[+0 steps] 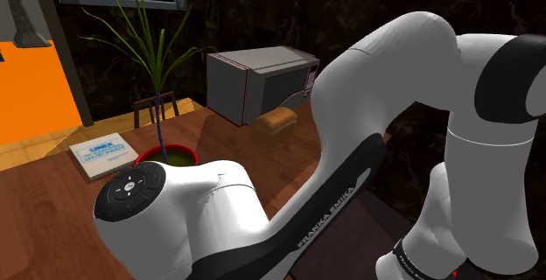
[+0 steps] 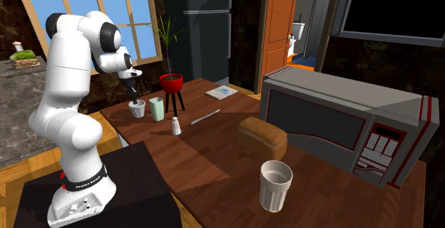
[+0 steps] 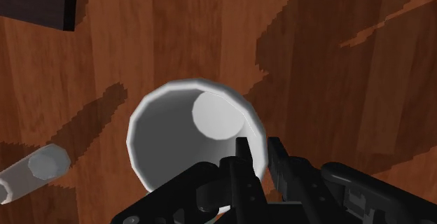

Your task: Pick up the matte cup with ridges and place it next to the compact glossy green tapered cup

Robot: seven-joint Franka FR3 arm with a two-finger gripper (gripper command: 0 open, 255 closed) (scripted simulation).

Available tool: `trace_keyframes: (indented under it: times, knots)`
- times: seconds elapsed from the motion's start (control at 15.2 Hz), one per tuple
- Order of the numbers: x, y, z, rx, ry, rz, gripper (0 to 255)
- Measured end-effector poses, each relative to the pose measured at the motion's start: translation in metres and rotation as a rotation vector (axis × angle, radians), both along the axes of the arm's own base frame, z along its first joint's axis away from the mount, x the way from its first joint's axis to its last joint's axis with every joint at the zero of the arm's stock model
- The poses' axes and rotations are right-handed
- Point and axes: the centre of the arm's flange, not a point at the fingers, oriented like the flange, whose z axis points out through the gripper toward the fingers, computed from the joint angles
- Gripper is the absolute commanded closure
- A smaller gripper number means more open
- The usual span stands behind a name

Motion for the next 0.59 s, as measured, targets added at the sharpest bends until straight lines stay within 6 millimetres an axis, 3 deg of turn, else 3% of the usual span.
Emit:
trace_keyframes:
  times: [0.59]
  knots:
    - [0.001, -0.001, -0.048, 0.000, 0.000, 0.000, 255]
